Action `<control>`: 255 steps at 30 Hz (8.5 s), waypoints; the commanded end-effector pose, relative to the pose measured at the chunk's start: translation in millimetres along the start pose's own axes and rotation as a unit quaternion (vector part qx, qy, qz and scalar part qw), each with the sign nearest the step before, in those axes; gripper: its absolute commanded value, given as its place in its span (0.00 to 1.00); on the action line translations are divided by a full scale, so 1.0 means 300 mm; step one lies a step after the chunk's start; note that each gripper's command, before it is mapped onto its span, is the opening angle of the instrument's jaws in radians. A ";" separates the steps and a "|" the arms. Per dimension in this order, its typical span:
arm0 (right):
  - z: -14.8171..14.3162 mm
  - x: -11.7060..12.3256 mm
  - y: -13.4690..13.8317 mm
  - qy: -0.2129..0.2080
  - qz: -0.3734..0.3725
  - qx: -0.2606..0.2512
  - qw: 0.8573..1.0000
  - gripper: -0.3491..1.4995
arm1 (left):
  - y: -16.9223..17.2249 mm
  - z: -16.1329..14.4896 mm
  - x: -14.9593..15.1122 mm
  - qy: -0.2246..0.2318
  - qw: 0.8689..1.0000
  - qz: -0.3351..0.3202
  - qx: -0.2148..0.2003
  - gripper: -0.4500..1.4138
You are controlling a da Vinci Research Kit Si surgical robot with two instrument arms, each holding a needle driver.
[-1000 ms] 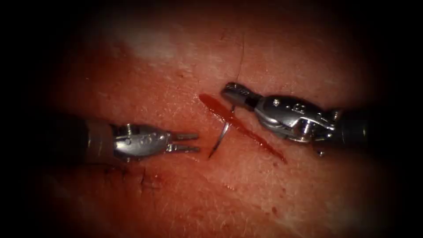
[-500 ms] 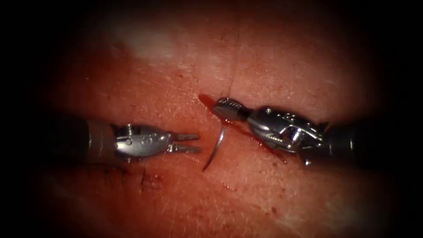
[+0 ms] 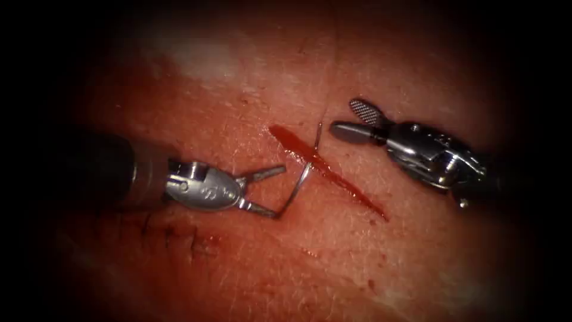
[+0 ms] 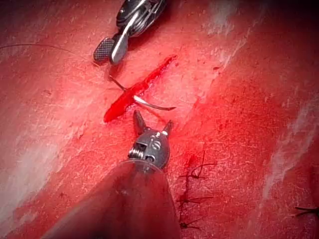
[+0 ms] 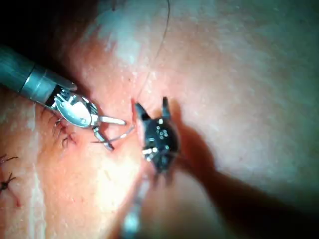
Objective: Wound Closure
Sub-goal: Use the right gripper to pass the needle through the top of the cut, then use the left gripper to grasp the needle near the tip and pull it through, then hand the needle from the left tool to the right tool, then pass the needle to the right gripper, then open the incision with the left gripper, then use the right gripper to throw the needle through the bottom of the cut
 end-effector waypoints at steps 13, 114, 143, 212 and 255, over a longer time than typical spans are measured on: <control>0.0032 -0.0073 0.0022 0.007 -0.005 -0.008 1.000 0.52 | 0.002 0.003 0.005 0.068 0.997 0.043 0.010 0.42; -0.0007 0.0074 -0.0260 -0.148 0.254 0.071 0.953 0.62 | -0.008 -0.008 0.042 -0.002 0.984 0.139 0.114 0.00; 0.0038 0.0071 -0.0257 -0.171 0.227 0.055 0.957 0.00 | -0.008 -0.006 0.044 -0.030 0.995 0.078 0.059 0.82; 0.0034 0.0083 -0.0199 -0.026 -0.096 0.070 0.993 0.00 | -0.023 0.019 0.000 -0.270 0.919 -0.254 -0.131 0.00; 0.0208 -0.0033 -0.0107 0.038 -0.297 -0.023 0.954 0.00 | -0.016 0.014 0.011 -0.408 0.848 -0.264 -0.211 0.01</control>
